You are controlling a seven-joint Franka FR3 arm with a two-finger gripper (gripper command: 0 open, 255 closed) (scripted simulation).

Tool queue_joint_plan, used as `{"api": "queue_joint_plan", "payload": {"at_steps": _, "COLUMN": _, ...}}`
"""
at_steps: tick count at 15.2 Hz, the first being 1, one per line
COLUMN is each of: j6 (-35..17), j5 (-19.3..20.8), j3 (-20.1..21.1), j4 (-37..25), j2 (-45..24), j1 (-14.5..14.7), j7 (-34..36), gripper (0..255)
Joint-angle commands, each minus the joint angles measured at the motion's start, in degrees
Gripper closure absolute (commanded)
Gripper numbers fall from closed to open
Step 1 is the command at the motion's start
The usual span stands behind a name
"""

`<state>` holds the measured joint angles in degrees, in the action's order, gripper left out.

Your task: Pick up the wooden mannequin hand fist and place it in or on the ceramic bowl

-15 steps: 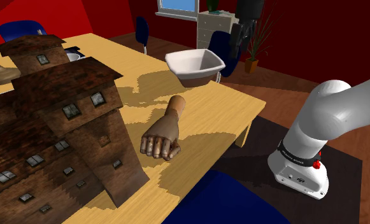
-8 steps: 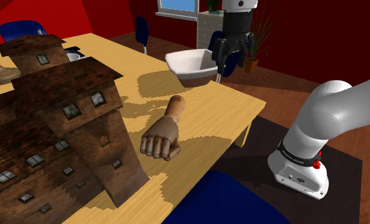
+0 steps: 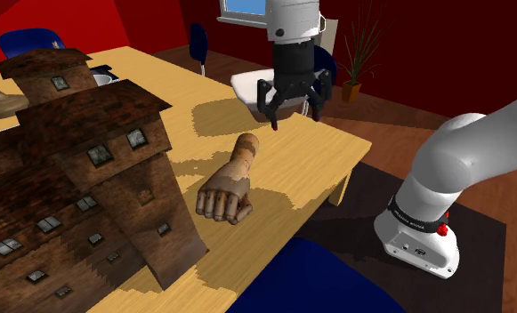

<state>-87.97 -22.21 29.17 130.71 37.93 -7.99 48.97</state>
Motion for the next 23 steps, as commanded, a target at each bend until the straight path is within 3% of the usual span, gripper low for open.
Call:
{"api": "queue_joint_plan", "payload": {"at_steps": 1, "j6": -0.92, "j5": -1.49, "j3": 3.98, "j4": -2.56, "j2": -3.72, "j1": -1.79, "j7": 7.74, "gripper": 0}}
{"api": "queue_joint_plan", "payload": {"at_steps": 6, "j6": -4.33, "j5": -2.61, "j3": 13.97, "j4": -9.37, "j2": -14.52, "j1": -6.80, "j7": 26.24, "gripper": 0}}
{"api": "queue_joint_plan", "payload": {"at_steps": 11, "j6": -9.25, "j5": 1.87, "j3": 23.94, "j4": -16.88, "j2": -29.13, "j1": -11.64, "j7": 46.03, "gripper": 0}}
{"api": "queue_joint_plan", "payload": {"at_steps": 18, "j6": -14.48, "j5": 1.08, "j3": 24.70, "j4": -11.69, "j2": -29.04, "j1": -10.72, "j7": 45.65, "gripper": 0}}
{"api": "queue_joint_plan", "payload": {"at_steps": 23, "j6": -14.91, "j5": 1.03, "j3": 24.80, "j4": -11.29, "j2": -29.07, "j1": -10.68, "j7": 45.63, "gripper": 0}}
